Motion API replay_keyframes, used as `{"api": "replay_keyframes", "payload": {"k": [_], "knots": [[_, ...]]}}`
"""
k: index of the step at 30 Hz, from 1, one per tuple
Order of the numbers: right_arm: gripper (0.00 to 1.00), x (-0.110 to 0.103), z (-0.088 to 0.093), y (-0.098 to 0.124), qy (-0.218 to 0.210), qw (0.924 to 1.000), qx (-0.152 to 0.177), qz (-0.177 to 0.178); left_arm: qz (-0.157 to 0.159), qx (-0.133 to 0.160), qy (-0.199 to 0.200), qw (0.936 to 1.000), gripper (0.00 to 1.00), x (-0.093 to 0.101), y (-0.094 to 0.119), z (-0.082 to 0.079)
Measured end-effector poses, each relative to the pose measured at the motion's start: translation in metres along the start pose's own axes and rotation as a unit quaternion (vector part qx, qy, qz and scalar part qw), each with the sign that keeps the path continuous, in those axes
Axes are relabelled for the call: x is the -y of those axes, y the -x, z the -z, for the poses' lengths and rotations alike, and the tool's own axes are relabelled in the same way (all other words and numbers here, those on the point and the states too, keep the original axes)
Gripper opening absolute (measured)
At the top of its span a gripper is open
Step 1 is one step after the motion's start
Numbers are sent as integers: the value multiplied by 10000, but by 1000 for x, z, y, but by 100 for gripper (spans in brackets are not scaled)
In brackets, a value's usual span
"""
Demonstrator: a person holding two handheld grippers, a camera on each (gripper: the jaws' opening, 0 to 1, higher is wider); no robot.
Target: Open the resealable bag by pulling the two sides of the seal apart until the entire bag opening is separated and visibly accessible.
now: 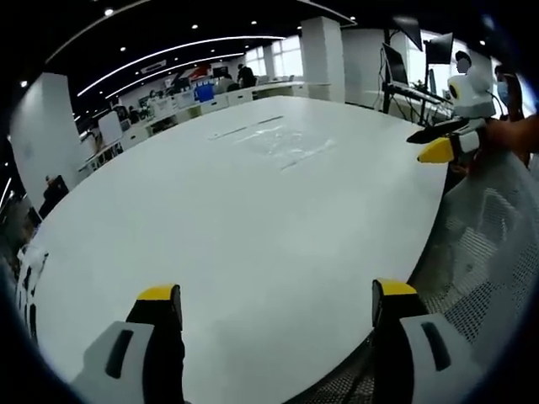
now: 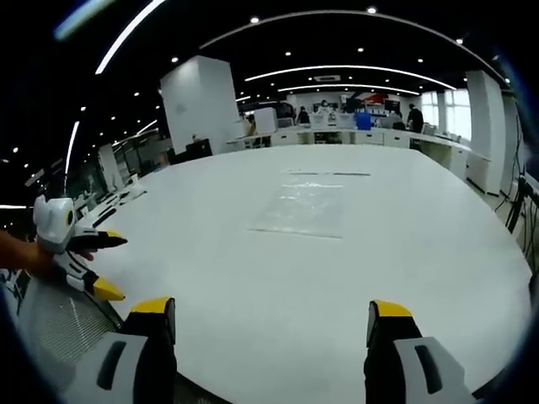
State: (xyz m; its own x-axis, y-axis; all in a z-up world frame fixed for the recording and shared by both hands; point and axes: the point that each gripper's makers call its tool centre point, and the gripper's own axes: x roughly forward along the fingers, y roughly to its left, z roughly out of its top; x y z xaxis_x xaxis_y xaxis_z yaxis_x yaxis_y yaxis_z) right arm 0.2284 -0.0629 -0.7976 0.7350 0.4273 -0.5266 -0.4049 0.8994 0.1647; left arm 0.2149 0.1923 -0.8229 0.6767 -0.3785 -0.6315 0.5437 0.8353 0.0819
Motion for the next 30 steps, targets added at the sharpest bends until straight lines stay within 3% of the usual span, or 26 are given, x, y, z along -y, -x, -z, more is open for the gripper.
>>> {"api": "replay_keyframes", "payload": {"k": [19,30], "knots": [[92,0,0,0,-74,10000,6,-41,17,-54,-70,10000,91,1,0,1],[91,-3,5,-2,-16,9999,-148,-87,6,-91,-95,9999,90,0,-1,4]]}}
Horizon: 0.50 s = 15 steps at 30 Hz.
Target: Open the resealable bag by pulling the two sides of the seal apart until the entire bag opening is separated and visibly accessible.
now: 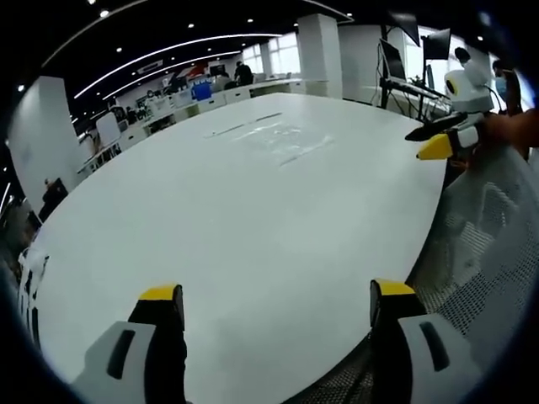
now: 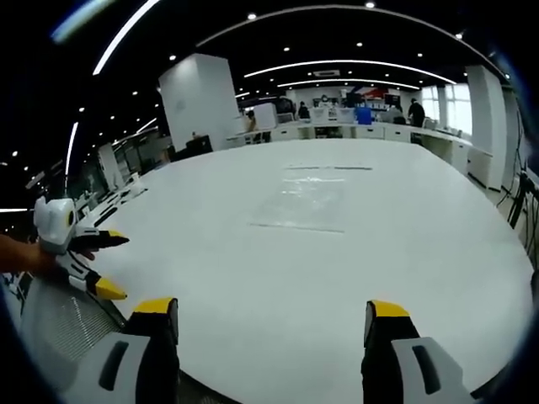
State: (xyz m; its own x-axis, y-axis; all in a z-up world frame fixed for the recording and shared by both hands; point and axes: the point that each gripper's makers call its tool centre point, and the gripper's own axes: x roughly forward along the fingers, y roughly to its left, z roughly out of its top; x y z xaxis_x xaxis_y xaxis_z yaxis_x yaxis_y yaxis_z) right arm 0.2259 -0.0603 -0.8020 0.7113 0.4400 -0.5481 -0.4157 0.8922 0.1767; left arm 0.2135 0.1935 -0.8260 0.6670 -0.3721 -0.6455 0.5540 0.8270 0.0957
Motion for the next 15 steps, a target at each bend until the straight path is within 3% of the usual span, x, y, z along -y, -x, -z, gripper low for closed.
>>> {"api": "replay_keyframes", "payload": {"k": [9,15], "knots": [[91,-3,1,-1,81,9999,-74,-111,-131,104,-48,9998,90,-4,2,-6],[91,-1,1,-1,102,9999,-52,-37,-57,57,-92,9999,90,-2,1,-4]]}}
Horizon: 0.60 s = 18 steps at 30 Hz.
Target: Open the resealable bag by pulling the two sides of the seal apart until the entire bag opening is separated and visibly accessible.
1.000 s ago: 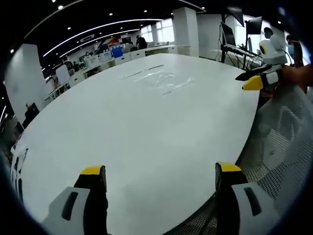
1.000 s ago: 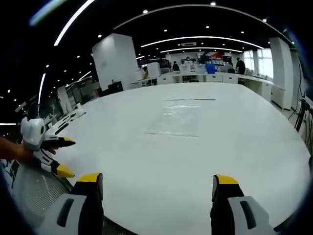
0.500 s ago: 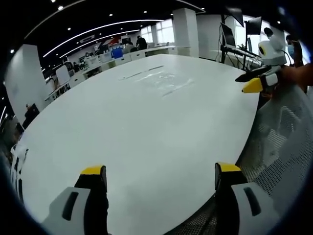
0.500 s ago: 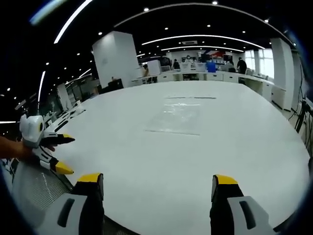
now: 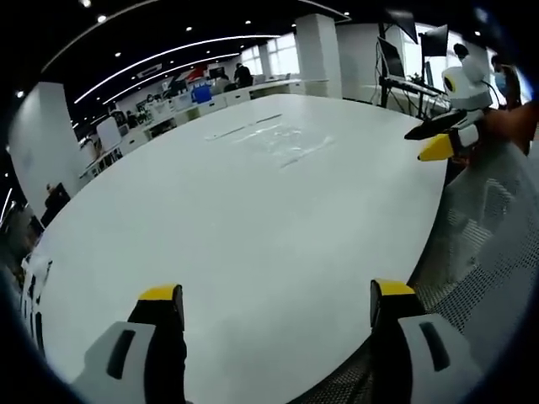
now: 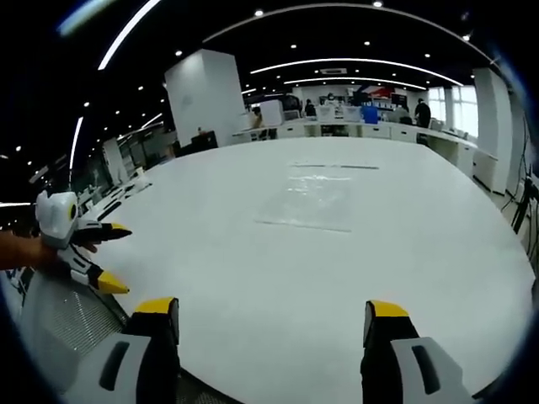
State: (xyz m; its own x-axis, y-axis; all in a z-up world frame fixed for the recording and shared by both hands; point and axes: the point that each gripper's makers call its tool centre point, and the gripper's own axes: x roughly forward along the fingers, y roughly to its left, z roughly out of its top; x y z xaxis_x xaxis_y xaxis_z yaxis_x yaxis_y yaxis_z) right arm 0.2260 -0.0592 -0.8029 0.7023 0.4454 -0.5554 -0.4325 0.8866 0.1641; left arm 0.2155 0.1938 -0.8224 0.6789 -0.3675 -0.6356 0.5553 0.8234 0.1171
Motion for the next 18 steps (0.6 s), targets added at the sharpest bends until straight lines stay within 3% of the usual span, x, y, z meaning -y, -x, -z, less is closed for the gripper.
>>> {"api": "replay_keyframes", "payload": {"k": [8,18], "knots": [[91,0,-3,1,64,9999,64,45,3,36,-14,10000,91,0,1,-1],[97,1,-6,3,104,9999,90,66,18,150,137,9998,99,-1,3,-5]]}}
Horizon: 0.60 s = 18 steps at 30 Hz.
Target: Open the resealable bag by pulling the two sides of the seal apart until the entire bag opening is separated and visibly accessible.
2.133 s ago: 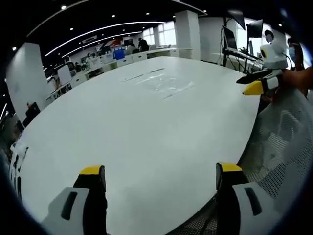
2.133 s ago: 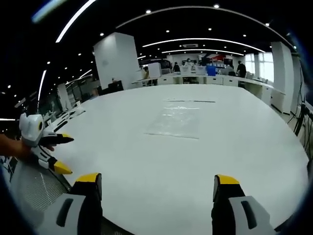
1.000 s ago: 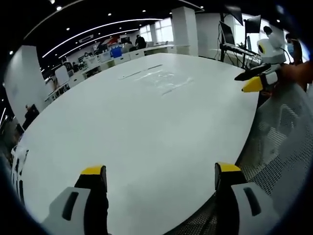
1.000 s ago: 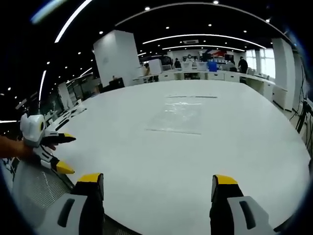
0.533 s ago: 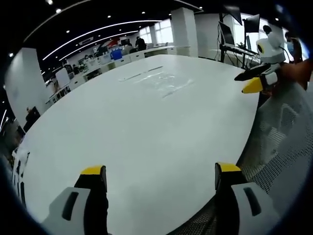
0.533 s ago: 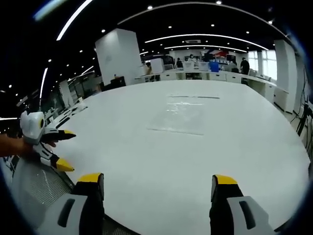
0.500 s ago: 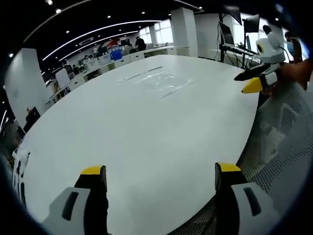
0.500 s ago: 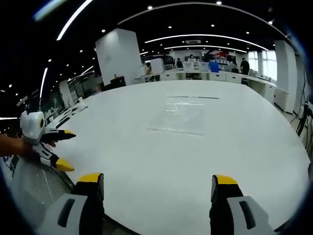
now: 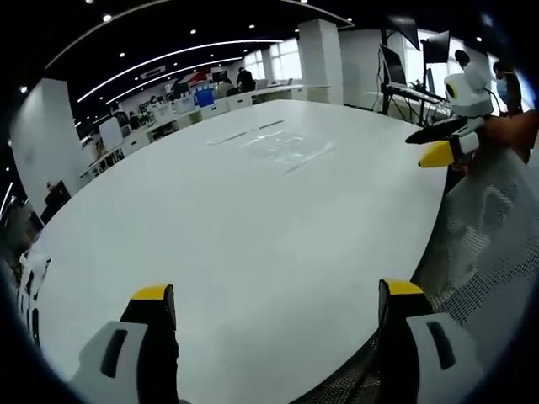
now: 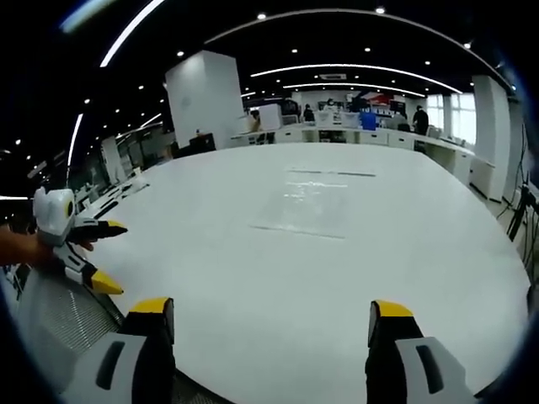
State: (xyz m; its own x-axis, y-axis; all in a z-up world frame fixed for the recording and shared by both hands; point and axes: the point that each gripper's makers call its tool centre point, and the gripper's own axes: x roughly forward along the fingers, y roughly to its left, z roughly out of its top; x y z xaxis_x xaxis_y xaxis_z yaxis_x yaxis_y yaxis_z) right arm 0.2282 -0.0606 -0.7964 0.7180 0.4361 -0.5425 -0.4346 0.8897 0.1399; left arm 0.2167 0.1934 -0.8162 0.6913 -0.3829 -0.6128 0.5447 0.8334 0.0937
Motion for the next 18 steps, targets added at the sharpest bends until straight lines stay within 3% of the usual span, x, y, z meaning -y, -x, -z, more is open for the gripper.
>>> {"api": "replay_keyframes", "payload": {"k": [7,11,13,18], "knots": [[97,5,-9,-6,138,9998,-49,-134,28,-43,-5,10000,99,2,0,2],[92,6,-25,-20,211,9980,-62,-590,35,-79,-41,10000,99,2,-1,3],[91,12,-33,-27,248,9978,-29,-622,28,-80,-60,9999,99,2,-1,3],[87,23,-51,-46,810,9934,-114,-801,-18,-48,-55,10000,99,0,0,2]]}}
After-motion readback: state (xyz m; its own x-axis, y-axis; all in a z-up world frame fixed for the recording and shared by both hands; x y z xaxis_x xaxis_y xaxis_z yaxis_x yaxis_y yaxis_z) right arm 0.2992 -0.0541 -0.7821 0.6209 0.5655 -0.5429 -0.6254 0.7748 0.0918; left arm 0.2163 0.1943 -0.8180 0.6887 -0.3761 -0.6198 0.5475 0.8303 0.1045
